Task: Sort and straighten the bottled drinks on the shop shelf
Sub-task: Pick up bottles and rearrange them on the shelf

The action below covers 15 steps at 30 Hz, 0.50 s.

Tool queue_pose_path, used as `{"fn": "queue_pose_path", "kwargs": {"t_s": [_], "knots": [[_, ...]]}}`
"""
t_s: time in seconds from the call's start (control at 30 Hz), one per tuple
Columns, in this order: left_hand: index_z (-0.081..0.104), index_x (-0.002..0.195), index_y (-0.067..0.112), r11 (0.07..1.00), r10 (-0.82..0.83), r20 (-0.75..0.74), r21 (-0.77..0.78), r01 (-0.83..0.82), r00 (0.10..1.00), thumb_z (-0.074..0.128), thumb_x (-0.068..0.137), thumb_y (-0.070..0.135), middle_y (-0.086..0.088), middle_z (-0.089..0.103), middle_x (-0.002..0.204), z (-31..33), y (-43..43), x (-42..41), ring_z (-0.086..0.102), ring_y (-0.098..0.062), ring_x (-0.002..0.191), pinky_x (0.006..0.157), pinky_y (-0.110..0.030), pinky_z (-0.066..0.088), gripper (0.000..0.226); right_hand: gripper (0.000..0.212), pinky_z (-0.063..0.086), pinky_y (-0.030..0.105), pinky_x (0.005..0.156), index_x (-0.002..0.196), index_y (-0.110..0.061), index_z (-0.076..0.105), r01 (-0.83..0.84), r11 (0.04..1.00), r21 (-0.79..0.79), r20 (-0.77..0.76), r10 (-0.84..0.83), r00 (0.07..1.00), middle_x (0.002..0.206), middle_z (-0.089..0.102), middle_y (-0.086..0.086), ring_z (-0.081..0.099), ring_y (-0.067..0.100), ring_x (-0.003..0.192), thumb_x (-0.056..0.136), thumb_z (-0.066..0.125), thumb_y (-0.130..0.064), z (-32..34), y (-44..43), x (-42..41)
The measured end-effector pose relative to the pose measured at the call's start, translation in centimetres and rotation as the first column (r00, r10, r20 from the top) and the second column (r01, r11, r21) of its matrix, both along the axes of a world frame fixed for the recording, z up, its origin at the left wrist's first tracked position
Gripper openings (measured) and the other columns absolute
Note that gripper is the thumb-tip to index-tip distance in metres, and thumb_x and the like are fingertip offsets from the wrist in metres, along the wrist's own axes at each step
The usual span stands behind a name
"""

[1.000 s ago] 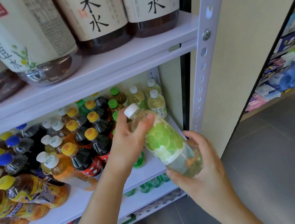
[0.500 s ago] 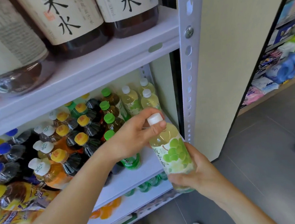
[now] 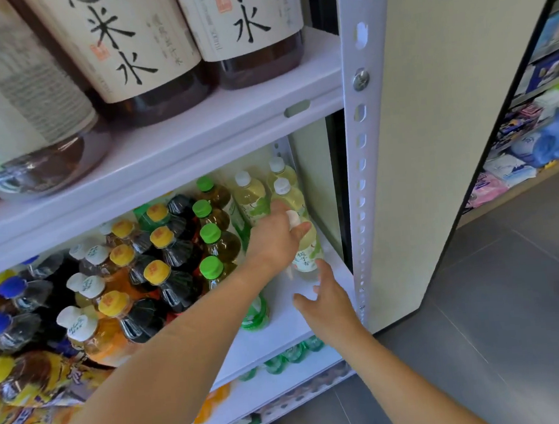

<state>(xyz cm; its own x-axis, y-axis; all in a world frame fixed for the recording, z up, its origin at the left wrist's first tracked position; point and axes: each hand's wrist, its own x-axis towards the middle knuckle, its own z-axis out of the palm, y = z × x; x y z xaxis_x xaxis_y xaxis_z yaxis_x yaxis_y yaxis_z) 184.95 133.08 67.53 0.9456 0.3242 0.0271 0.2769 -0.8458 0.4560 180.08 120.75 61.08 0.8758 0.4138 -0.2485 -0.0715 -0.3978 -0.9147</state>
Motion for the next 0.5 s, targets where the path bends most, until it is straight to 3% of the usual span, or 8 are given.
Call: {"fn": "queue_pose_path", "kwargs": {"t_s": [0.13,0.2,0.27,0.3,0.37,0.4,0.43,0.5], "knots": [[0.044,0.119,0.009,0.998,0.062,0.051,-0.033,-0.061,0.997,0.058,0.095,0.044,-0.015,0.067,0.106,-1.7,-0.8,1.0,0.064,-0.037,0.095,0.074,-0.039,0.049,0.044,0.081,0.046,0.047,0.102,0.151,-0.020,0.019,0.239,0.952,0.192,-0.141,-0.215,0.967,0.144,0.047,0.006,0.049,0.027,0.128,0.085,0.065,-0.010,-1.1,2.9,2.0],[0.044,0.119,0.011,0.994,0.079,0.037,-0.077,-0.076,0.996,0.059,0.094,0.044,-0.015,0.065,0.110,-2.1,-1.1,1.5,0.064,-0.037,0.097,0.079,-0.043,0.052,0.044,0.071,0.052,0.040,0.094,0.142,-0.017,0.031,0.369,0.894,0.255,-0.193,-0.327,0.925,0.129,0.056,0.008,0.057,0.026,0.117,0.083,0.070,-0.008,-1.4,3.8,2.9],[0.045,0.118,0.016,0.964,0.109,-0.015,-0.240,-0.110,0.994,0.064,0.089,0.046,-0.009,0.064,0.113,-1.9,-0.7,2.0,0.063,-0.030,0.099,0.080,-0.042,0.054,0.045,0.066,0.054,0.031,0.082,0.136,-0.016,0.037,0.438,0.858,0.269,-0.186,-0.401,0.897,0.121,0.059,0.008,0.060,0.023,0.108,0.081,0.073,-0.009,-1.5,4.4,3.5],[0.047,0.116,0.021,0.904,0.144,-0.057,-0.400,-0.155,0.988,0.066,0.086,0.049,-0.005,0.063,0.114,-1.7,-0.3,2.1,0.063,-0.025,0.100,0.075,-0.039,0.056,0.045,0.066,0.054,0.032,0.082,0.136,-0.017,0.037,0.460,0.846,0.270,-0.186,-0.423,0.887,0.122,0.058,0.008,0.060,0.023,0.107,0.081,0.074,-0.009,-1.5,4.7,3.8],[0.050,0.110,0.030,0.643,0.226,-0.161,-0.716,-0.272,0.961,0.062,0.082,0.059,0.000,0.062,0.116,-1.0,0.7,2.1,0.062,-0.018,0.101,0.066,-0.033,0.057,0.042,0.068,0.052,0.042,0.092,0.140,-0.019,0.035,0.490,0.830,0.266,-0.201,-0.450,0.870,0.127,0.053,0.010,0.055,0.026,0.113,0.084,0.072,-0.013,-1.6,5.3,4.3],[0.052,0.113,0.032,0.530,0.281,-0.186,-0.787,-0.314,0.941,0.058,0.082,0.061,0.001,0.063,0.117,-0.9,1.3,2.1,0.063,-0.018,0.101,0.068,-0.035,0.058,0.043,0.068,0.049,0.044,0.096,0.142,-0.020,0.033,0.503,0.821,0.269,-0.214,-0.458,0.863,0.130,0.050,0.010,0.053,0.028,0.116,0.086,0.070,-0.016,-1.6,5.6,4.5],[0.051,0.119,0.032,0.466,0.343,-0.194,-0.815,-0.346,0.919,0.054,0.085,0.060,0.001,0.062,0.119,-0.9,1.9,2.4,0.063,-0.019,0.101,0.075,-0.039,0.058,0.045,0.066,0.048,0.044,0.098,0.142,-0.021,0.032,0.518,0.808,0.281,-0.230,-0.468,0.853,0.131,0.050,0.009,0.052,0.027,0.117,0.087,0.069,-0.019,-1.6,5.8,4.7],[0.041,0.138,0.034,0.465,0.415,-0.183,-0.799,-0.381,0.891,0.049,0.093,0.055,-0.002,0.056,0.130,-1.3,2.8,3.3,0.061,-0.024,0.107,0.090,-0.046,0.054,0.051,0.062,0.048,0.035,0.093,0.140,-0.024,0.035,0.549,0.769,0.328,-0.269,-0.481,0.834,0.129,0.052,0.006,0.054,0.023,0.114,0.088,0.069,-0.023,-1.6,6.0,4.9]]}}
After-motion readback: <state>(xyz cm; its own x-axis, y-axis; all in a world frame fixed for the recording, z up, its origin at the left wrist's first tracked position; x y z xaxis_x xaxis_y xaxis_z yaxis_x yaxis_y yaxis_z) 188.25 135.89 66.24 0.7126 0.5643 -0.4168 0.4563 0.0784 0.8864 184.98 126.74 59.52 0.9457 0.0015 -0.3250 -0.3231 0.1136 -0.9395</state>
